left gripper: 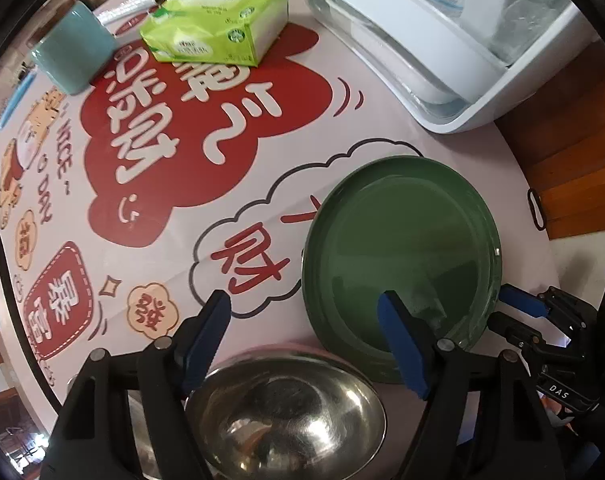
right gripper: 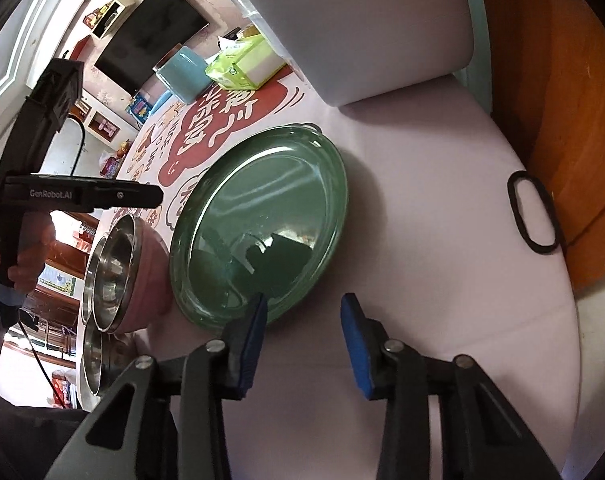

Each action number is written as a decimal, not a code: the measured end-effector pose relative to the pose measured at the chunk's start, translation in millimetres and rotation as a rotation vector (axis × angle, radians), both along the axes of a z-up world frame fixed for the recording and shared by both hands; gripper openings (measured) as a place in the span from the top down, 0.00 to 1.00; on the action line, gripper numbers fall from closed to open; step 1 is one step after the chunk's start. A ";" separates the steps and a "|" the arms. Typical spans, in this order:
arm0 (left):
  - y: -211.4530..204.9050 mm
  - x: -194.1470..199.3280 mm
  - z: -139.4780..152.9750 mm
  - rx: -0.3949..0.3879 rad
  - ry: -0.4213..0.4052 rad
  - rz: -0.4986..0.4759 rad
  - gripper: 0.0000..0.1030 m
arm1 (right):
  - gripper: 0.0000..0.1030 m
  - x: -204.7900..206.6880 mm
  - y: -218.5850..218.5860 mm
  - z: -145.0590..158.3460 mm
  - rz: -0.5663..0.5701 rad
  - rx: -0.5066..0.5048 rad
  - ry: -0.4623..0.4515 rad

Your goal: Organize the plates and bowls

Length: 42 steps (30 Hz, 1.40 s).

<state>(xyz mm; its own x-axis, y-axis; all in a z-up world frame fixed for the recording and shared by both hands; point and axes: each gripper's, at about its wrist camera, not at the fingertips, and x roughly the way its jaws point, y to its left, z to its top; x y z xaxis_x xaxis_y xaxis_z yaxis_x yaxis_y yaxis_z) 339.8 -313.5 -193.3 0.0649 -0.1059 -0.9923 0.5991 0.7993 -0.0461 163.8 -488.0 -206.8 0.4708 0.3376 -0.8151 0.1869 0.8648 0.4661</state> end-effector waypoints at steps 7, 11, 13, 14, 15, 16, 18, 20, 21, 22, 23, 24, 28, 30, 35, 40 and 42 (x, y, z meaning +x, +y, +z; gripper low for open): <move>0.5 10.8 -14.7 -0.016 0.052 0.000 0.44 | 0.74 3.4 -1.2 -6.8 -0.007 0.029 -0.007; 0.1 17.9 -23.8 -0.023 0.079 0.006 0.55 | 0.79 3.8 -1.9 -7.8 -0.004 0.044 -0.019; 0.8 20.7 -27.6 -0.040 0.103 0.015 0.65 | 0.80 4.1 -2.0 -8.4 -0.003 0.051 -0.021; 1.2 21.7 -29.0 -0.049 0.116 0.019 0.67 | 0.80 4.4 -2.1 -8.9 -0.003 0.056 -0.022; 1.3 22.4 -30.0 -0.058 0.124 0.022 0.68 | 0.81 4.3 -2.3 -9.1 -0.003 0.060 -0.023; 0.4 21.5 -31.0 -0.064 0.127 0.022 0.69 | 0.81 4.0 -2.7 -9.4 -0.003 0.063 -0.024; -1.3 21.9 -32.3 -0.070 0.129 0.016 0.71 | 0.81 3.5 -3.3 -9.9 0.000 0.070 -0.025; -3.1 21.7 -33.5 -0.074 0.135 0.011 0.72 | 0.82 3.3 -3.4 -10.0 0.002 0.074 -0.027; -3.9 21.3 -33.8 -0.076 0.139 0.007 0.73 | 0.82 2.7 -3.8 -10.0 0.002 0.074 -0.027; -4.8 20.8 -34.1 -0.077 0.142 0.002 0.74 | 0.82 2.1 -3.5 -9.7 0.002 0.076 -0.027; -7.0 19.4 -33.5 -0.077 0.143 -0.001 0.74 | 0.82 2.8 -3.8 -9.9 0.002 0.080 -0.027; -8.3 18.4 -33.8 -0.076 0.144 -0.006 0.77 | 0.82 2.6 -4.3 -10.0 0.002 0.083 -0.028; -13.2 18.3 -34.7 -0.066 0.140 -0.009 0.80 | 0.83 1.9 -5.6 -9.9 0.001 0.094 -0.028; -12.8 19.7 -34.9 -0.064 0.140 -0.001 0.83 | 0.83 1.7 -5.6 -10.1 0.002 0.098 -0.029; -7.2 24.1 -39.7 -0.054 0.152 0.013 0.85 | 0.83 1.3 -6.8 -10.9 0.001 0.110 -0.030; -10.9 24.7 -45.8 -0.051 0.164 0.016 0.86 | 0.83 1.2 -7.7 -10.8 0.002 0.116 -0.031; -11.5 25.9 -47.9 -0.050 0.169 0.018 0.87 | 0.83 1.0 -7.6 -10.9 0.001 0.116 -0.031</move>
<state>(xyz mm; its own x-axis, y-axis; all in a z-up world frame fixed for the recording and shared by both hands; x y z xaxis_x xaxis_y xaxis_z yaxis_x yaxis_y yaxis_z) 365.7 -325.0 -241.2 -0.0998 -0.1560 -0.9827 0.5649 0.8041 -0.1850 164.7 -495.6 -217.7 0.4948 0.4296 -0.7554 0.1697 0.8048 0.5688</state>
